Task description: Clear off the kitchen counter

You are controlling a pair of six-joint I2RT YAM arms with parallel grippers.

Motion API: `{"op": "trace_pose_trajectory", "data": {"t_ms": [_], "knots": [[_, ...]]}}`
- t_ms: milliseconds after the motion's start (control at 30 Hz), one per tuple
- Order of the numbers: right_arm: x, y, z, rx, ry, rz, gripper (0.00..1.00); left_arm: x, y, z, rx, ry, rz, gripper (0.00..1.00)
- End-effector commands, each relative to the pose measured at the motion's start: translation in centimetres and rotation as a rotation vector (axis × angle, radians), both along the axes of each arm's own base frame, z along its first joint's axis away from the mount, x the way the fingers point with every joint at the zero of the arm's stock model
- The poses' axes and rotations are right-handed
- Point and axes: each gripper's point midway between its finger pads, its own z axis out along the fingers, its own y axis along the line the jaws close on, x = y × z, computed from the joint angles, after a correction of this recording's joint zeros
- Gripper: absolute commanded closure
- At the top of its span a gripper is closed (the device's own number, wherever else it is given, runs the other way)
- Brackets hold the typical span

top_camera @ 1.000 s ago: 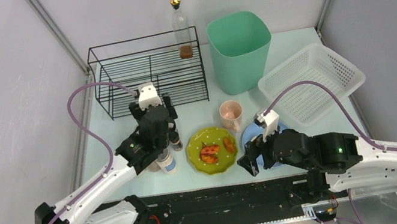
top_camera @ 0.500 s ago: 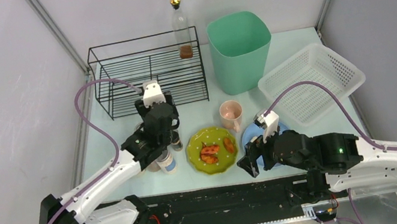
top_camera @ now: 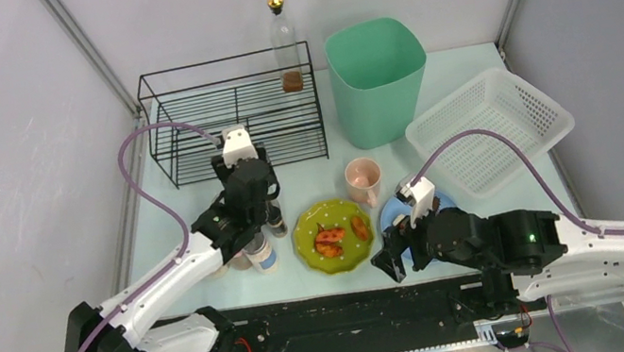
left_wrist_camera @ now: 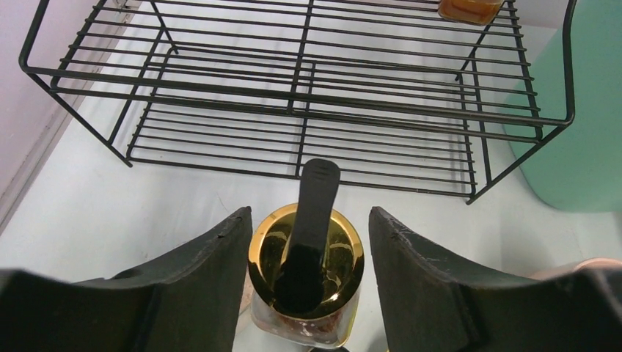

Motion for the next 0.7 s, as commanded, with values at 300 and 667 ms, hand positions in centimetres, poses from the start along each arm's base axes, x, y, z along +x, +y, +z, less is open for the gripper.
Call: {"op": "trace_pose_trajectory", "data": {"t_ms": [300, 667], "knots": [[-0.1, 0.2, 0.6, 0.038, 0.004, -0.019, 0.10, 1.0, -0.7, 0.2, -0.036, -0.020, -0.012, 0.65], [0.0, -0.1, 1.4, 0.063, -0.021, -0.023, 0.11, 1.3, -1.3, 6.1, -0.067, -0.102, -0.059, 1.00]]}}
